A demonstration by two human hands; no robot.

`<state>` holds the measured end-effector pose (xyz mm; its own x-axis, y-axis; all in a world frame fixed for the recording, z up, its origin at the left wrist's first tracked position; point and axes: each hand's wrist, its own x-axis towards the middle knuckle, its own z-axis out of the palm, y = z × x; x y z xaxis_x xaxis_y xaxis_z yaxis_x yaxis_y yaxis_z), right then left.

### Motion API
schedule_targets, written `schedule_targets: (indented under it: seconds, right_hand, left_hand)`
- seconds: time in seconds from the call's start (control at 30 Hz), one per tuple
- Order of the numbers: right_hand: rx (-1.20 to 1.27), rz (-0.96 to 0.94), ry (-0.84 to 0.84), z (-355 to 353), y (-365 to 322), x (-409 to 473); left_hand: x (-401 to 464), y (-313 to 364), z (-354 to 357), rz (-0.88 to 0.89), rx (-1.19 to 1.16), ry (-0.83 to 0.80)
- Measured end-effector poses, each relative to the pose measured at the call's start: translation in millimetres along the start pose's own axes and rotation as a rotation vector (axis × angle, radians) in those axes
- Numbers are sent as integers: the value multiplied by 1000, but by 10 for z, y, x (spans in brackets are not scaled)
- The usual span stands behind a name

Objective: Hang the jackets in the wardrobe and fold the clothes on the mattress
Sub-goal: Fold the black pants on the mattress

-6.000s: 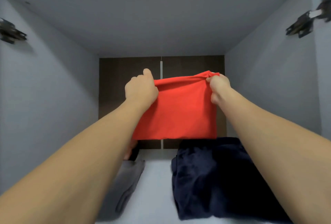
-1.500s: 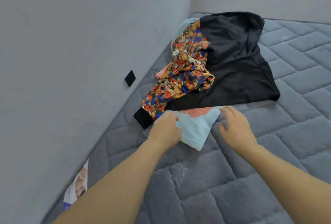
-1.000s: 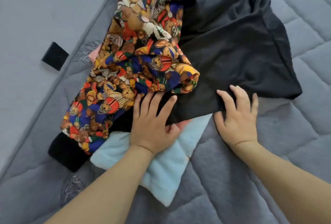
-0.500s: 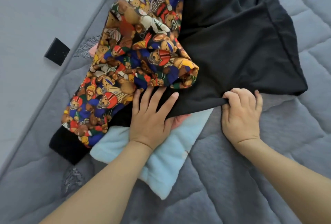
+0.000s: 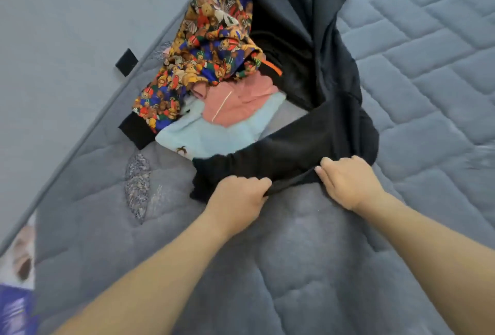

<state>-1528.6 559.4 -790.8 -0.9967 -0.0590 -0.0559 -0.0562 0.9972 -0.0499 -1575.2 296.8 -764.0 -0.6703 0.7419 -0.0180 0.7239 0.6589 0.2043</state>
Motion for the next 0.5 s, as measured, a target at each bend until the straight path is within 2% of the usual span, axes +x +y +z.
schedule_targets:
  seconds: [0.1,0.2,0.27,0.4,0.47,0.5]
  right_hand:
    - [3,40,-321,-256,169,-616]
    - [77,118,-574,-480,366,-1426]
    - [72,189,-724,-527,496,-2057]
    - [14,300,-981,-512,797,-3411]
    - [123,490,-1049,-569,1017,-4161]
    - [175,611,-1068,-595,1100,-4438]
  left_hand:
    - [-353,825,71,-293,-267,-318]
    - [-653,1575,119,-381,-613,-597]
    - [-931,2220,222,-371,-769,-859]
    - [-1529,3476,501,-233,-891,-1197]
    - [-1623,3966,524,-112,-833,-1274]
    - [-1614,4100,512,-89,-798,-1244]
